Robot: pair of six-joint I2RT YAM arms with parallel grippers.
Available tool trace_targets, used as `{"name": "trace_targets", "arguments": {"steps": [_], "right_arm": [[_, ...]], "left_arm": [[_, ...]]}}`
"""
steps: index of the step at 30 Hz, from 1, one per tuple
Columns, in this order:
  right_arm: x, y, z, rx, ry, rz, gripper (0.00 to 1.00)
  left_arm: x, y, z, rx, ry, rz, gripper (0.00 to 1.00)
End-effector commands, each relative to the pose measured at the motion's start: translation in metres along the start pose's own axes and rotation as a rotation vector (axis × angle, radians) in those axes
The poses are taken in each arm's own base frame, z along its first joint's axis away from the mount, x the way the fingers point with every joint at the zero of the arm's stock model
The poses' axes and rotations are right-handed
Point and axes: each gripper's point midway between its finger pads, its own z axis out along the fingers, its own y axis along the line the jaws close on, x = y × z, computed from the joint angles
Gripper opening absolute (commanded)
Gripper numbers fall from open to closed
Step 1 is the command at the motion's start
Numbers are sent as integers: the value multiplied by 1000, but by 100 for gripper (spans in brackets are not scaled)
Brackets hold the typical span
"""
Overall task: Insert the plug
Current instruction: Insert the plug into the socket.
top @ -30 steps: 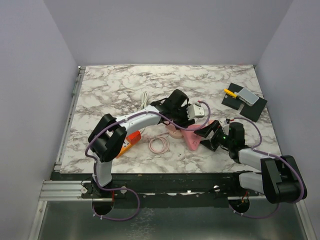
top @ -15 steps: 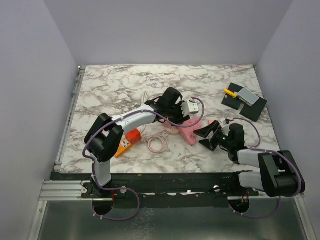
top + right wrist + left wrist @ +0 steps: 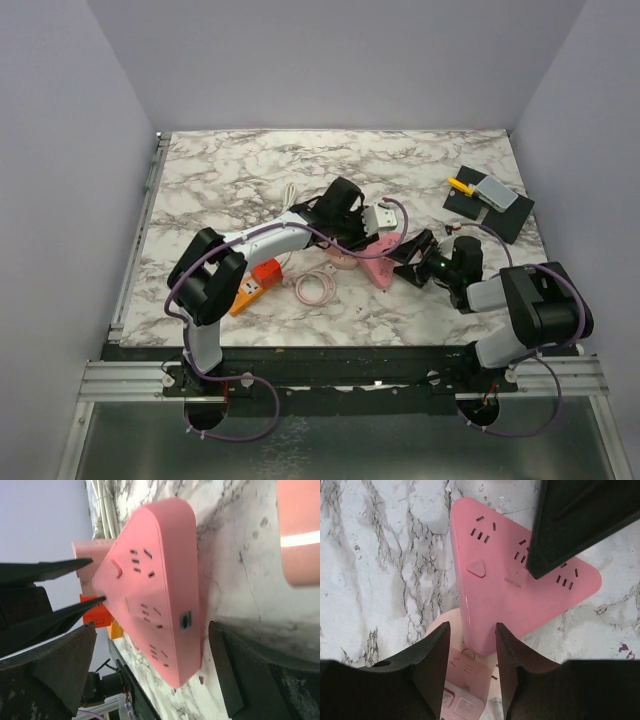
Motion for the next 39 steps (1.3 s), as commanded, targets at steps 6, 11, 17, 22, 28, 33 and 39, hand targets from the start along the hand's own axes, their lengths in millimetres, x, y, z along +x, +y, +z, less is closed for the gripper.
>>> {"name": "trace_targets", "arguments": {"steps": [6,11,17,22,28,33,39], "right_arm": [[-16,-21,19,49,-25,-57,100],[-14,-9,25,-56,-9,-70,100],[-7,8,29,-147,13,-98,100],[1,15,28,-157,31,-114,84],[7,14,20,-164,21,-72,62],[7,21,22,-190,41,-12,33],[2,31,25,-198,53,-2,29]], "left_arm": [[31,-15,-10,44,64,-41,41],[36,-15,-14,41,69,-42,40],[36,-15,-16,40,66,-47,40],[34,-13,-16,33,63,-48,39],[23,-4,-16,4,42,-55,42],[5,6,-24,-30,9,-61,50],[-11,16,-39,-41,-28,-84,64]]}}
